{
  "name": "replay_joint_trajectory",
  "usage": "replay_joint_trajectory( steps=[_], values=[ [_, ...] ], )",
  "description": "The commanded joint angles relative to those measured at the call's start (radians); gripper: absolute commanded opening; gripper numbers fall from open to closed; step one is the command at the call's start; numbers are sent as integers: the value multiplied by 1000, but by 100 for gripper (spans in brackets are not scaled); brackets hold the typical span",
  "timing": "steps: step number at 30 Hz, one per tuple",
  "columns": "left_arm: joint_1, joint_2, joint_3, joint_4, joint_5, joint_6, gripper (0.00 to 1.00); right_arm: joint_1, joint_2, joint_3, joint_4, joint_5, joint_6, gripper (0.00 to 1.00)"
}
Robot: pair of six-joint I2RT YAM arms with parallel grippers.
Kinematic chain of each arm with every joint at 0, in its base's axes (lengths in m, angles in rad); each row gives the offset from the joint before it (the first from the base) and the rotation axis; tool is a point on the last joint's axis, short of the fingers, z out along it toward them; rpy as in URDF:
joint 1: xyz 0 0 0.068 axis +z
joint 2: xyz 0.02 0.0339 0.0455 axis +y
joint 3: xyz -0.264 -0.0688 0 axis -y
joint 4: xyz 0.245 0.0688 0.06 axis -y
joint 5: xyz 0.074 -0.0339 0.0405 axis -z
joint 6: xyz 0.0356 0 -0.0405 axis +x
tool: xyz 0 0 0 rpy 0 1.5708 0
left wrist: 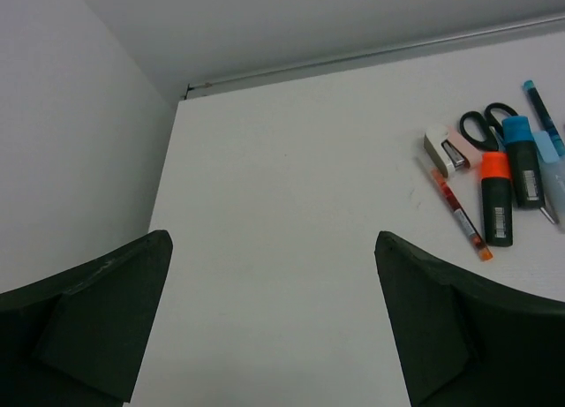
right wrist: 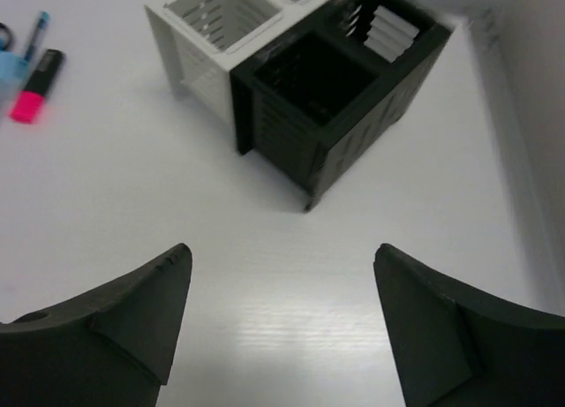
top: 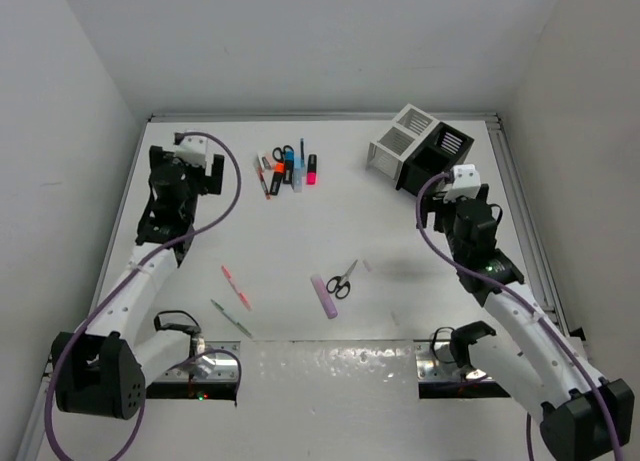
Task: Sort the stationery into containers
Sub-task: Pick up the pen from the center of the board.
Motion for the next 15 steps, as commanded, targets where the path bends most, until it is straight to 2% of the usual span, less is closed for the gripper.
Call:
replay_joint_trajectory(
  steps=[1,3,4,6,7,8,10,12,15],
  values=[
    [32,-45,70,-233,48,-152,97,-60,26,34,-101,-205,343,79],
    [17,-104,3,-229,67,-124,96,-54,77,77,-178,-356,355,57],
    [6,-165,-66,-218,16,-123,95,-28,156,103,-340,-338,368,35],
    [-17,-215,-114,-216,-34,-123,92,9,238,195,-517,-276,387,26],
    [-23,-253,-143,-228,-61,-138,91,55,274,215,-650,-263,381,31],
    [-26,-267,-152,-238,-68,-149,89,84,320,229,-697,-258,372,37],
    [-29,-290,-154,-280,-65,-182,89,178,335,208,-768,-261,384,60],
    [-32,-293,-150,-322,-46,-221,88,253,333,191,-795,-274,410,77],
    [-32,-296,-137,-354,-34,-274,88,337,318,139,-771,-249,456,79]
  ],
)
